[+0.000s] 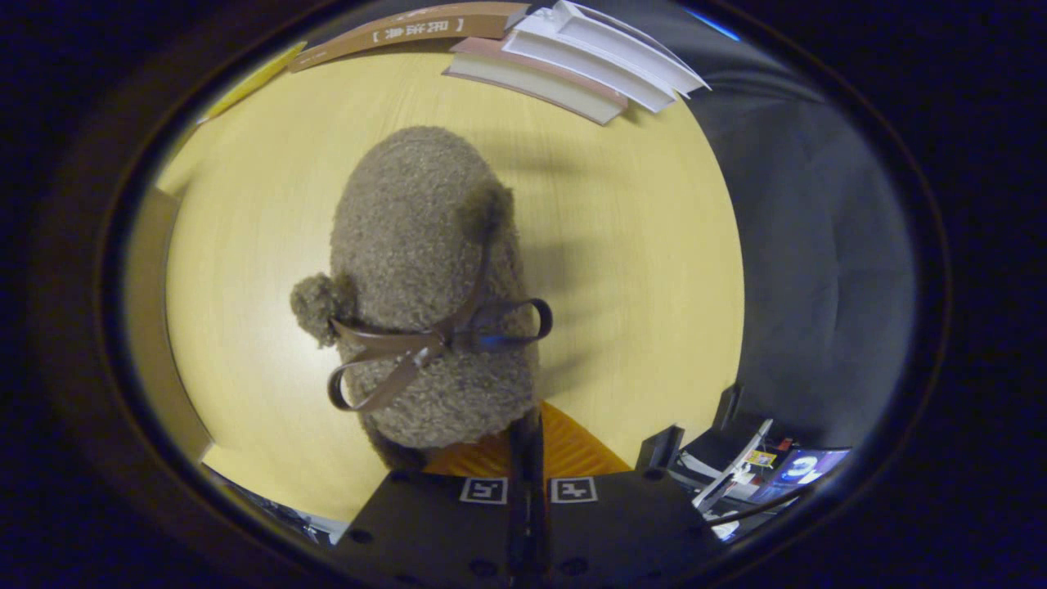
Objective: Open the storage box then place both shoes into the box .Put the left shoe in first, then the right shoe, with the right side of both shoes facing outward in a uniform manner.
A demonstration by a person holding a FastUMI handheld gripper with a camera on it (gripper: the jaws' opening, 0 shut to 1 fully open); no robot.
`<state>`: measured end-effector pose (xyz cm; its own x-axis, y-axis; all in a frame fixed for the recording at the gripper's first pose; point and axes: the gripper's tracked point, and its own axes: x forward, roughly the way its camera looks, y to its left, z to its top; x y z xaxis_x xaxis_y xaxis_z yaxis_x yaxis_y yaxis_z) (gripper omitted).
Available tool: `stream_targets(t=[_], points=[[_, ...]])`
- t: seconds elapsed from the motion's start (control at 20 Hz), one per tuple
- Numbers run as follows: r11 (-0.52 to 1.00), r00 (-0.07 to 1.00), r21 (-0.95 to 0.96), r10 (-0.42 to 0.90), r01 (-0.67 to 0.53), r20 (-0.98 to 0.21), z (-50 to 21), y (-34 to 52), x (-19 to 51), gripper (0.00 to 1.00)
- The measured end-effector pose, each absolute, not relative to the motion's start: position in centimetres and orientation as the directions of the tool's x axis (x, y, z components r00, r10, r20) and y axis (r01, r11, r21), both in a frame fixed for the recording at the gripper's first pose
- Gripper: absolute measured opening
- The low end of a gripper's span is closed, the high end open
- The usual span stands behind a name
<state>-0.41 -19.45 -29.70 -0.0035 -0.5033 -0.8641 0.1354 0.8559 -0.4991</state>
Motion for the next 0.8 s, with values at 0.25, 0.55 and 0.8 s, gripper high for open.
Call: stream_targets(t=[0.25,0.55,0.8], points=[[0.83,0.03,-0.541,-0.549,0.135,-0.835,-28.8,-18.7,-1.1,0.04],[0.817,0.018,-0.536,-0.552,0.215,-0.834,-25.9,-15.7,-3.7,0.04],[0.762,0.024,-0.612,-0.63,0.213,-0.776,-20.6,-13.9,-5.7,0.03]])
